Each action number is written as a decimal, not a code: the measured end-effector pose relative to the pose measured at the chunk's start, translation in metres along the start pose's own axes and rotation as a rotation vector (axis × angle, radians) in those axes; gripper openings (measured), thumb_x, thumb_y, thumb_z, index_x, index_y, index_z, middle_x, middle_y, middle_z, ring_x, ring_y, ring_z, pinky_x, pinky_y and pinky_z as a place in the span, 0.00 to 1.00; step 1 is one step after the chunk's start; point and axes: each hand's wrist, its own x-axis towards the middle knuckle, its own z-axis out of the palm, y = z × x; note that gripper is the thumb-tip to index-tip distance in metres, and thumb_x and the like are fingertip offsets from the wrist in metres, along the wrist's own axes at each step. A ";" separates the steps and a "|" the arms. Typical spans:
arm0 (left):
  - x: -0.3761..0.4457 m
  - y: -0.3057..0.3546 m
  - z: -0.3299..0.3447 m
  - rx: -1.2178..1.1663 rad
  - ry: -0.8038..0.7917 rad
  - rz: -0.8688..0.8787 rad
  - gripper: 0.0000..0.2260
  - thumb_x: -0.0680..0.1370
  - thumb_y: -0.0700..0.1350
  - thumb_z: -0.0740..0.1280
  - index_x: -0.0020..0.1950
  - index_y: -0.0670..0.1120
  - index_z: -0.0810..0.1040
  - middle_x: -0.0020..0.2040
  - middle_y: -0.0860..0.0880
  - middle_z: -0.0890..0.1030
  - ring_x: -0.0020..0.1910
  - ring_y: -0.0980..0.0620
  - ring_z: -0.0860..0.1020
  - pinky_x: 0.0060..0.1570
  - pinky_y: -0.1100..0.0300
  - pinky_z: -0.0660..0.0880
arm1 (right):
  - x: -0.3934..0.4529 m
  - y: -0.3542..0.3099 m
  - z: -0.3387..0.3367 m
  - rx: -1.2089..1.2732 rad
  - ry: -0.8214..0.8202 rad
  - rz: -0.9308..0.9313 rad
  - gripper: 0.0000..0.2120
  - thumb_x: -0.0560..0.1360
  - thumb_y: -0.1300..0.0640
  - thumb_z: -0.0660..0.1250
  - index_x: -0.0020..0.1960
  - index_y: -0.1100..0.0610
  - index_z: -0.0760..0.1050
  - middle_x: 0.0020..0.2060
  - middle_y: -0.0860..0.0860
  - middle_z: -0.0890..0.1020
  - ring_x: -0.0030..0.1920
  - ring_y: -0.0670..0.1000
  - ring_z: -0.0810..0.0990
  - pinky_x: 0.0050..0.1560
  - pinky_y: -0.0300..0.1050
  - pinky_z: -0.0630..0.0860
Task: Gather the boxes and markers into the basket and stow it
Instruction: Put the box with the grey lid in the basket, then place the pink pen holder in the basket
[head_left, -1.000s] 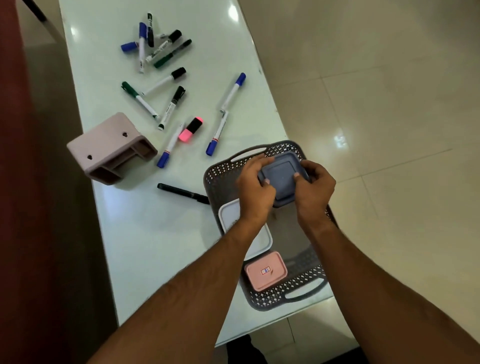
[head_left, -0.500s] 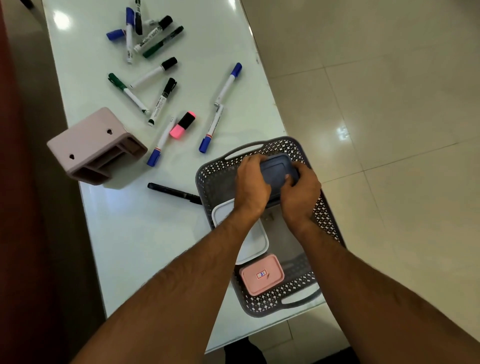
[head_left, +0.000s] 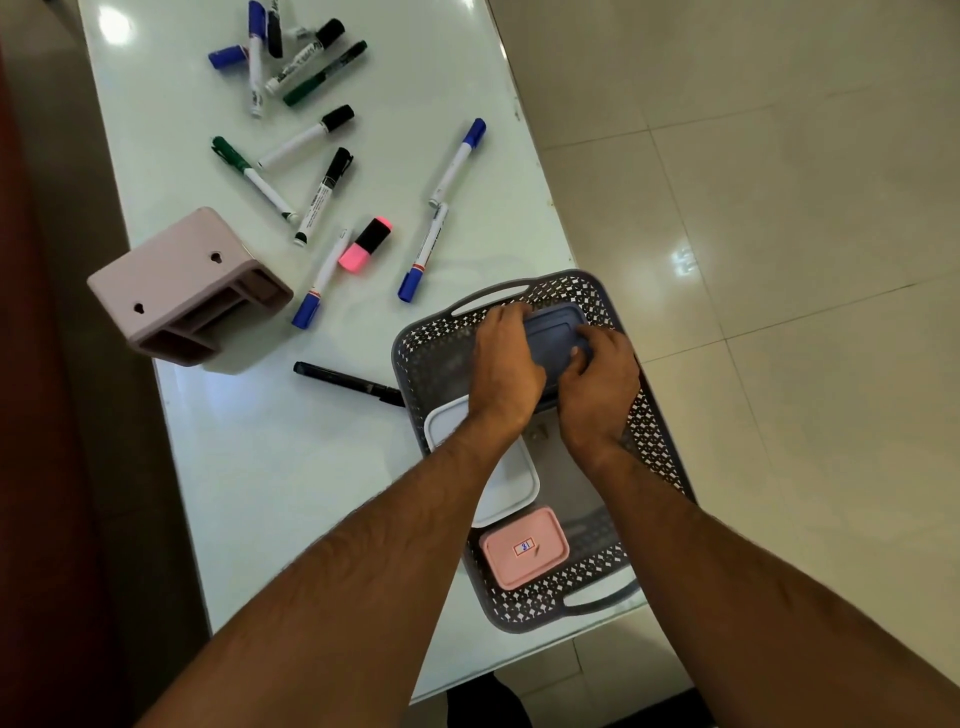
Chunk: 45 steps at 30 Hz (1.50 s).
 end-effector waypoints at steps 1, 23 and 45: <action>0.000 0.000 0.000 -0.001 -0.001 0.002 0.29 0.71 0.30 0.74 0.71 0.42 0.74 0.69 0.44 0.75 0.69 0.45 0.74 0.68 0.54 0.76 | 0.000 0.000 0.000 -0.005 0.000 -0.001 0.15 0.79 0.66 0.66 0.65 0.62 0.80 0.61 0.58 0.81 0.61 0.57 0.80 0.62 0.45 0.73; -0.011 0.004 -0.037 -0.092 0.171 0.135 0.21 0.76 0.32 0.67 0.69 0.43 0.76 0.67 0.46 0.78 0.68 0.48 0.75 0.66 0.62 0.71 | -0.002 -0.043 0.001 0.088 0.121 -0.154 0.13 0.80 0.61 0.66 0.64 0.62 0.79 0.58 0.58 0.83 0.62 0.57 0.78 0.65 0.52 0.75; -0.001 -0.139 -0.281 -0.163 0.781 -0.027 0.33 0.74 0.50 0.70 0.76 0.41 0.68 0.73 0.41 0.72 0.72 0.43 0.71 0.72 0.51 0.68 | -0.068 -0.258 0.102 0.486 -0.574 -0.207 0.39 0.70 0.69 0.64 0.80 0.53 0.63 0.73 0.53 0.72 0.69 0.52 0.74 0.69 0.45 0.72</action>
